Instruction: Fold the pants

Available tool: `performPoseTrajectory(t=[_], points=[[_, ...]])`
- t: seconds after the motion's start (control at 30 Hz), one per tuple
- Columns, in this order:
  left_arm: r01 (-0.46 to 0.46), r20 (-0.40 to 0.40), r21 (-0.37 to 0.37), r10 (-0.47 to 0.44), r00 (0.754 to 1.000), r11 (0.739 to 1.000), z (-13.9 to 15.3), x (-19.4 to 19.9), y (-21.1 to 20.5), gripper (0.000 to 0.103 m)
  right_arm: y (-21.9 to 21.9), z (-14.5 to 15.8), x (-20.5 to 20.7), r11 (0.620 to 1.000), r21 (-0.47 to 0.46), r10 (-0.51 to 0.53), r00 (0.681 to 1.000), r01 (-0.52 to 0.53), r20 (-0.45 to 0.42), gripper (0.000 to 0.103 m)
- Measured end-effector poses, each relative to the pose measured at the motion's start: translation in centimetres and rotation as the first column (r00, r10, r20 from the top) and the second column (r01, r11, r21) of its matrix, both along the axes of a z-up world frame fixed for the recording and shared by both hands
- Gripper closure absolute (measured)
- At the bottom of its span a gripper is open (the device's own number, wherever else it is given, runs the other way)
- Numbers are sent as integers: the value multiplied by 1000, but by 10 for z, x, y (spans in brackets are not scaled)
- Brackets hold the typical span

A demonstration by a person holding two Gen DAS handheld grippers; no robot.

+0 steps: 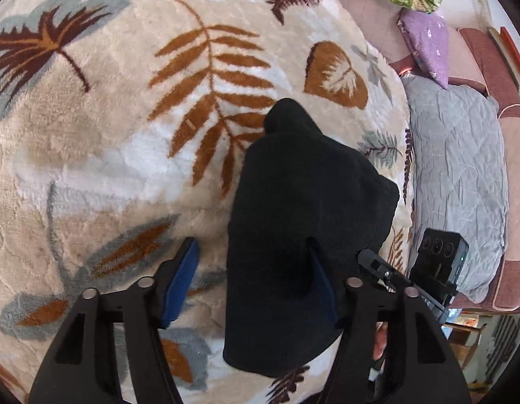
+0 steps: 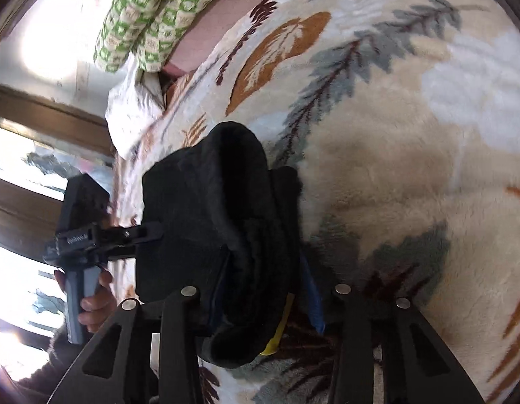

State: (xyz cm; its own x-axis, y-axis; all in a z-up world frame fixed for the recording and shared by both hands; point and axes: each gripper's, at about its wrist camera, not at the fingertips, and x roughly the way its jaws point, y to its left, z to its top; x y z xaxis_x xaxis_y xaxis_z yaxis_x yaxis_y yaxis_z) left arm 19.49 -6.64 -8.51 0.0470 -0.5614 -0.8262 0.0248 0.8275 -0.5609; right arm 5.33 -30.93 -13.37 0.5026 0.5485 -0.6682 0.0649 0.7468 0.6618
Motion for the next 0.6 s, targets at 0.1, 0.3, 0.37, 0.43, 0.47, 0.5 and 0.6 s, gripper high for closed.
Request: performPoseTrajectory(t=[0.1,0.3,0.37,0.43,0.47,0.5,0.6], points=[[-43,-19,-82,42,999,996,2,-3,-3,67,-3,-4,-7,998,46,-42,999,41,21,65],[-63,-22,-168,60,998,984,19,-11,24,73,8,13,-19,995,74,-66,997,62,45,71],[-63,9,-151,65,998,987,31,-16,35,73,19,21,-23,994,92,-56,997,51,51,71],[-79,31,-151,85,996,985,43,-20,54,73,33,30,-23,996,85,-40,997,35,63,72],[-90,45,-157,98,994,983,49,-22,65,73,41,35,-22,996,87,-31,997,25,72,72],[-100,59,-160,110,992,982,57,-24,77,73,50,42,-21,996,92,-23,996,15,85,72],[-136,106,-150,153,983,979,77,-31,116,73,82,65,-11,996,83,12,991,-23,133,72]])
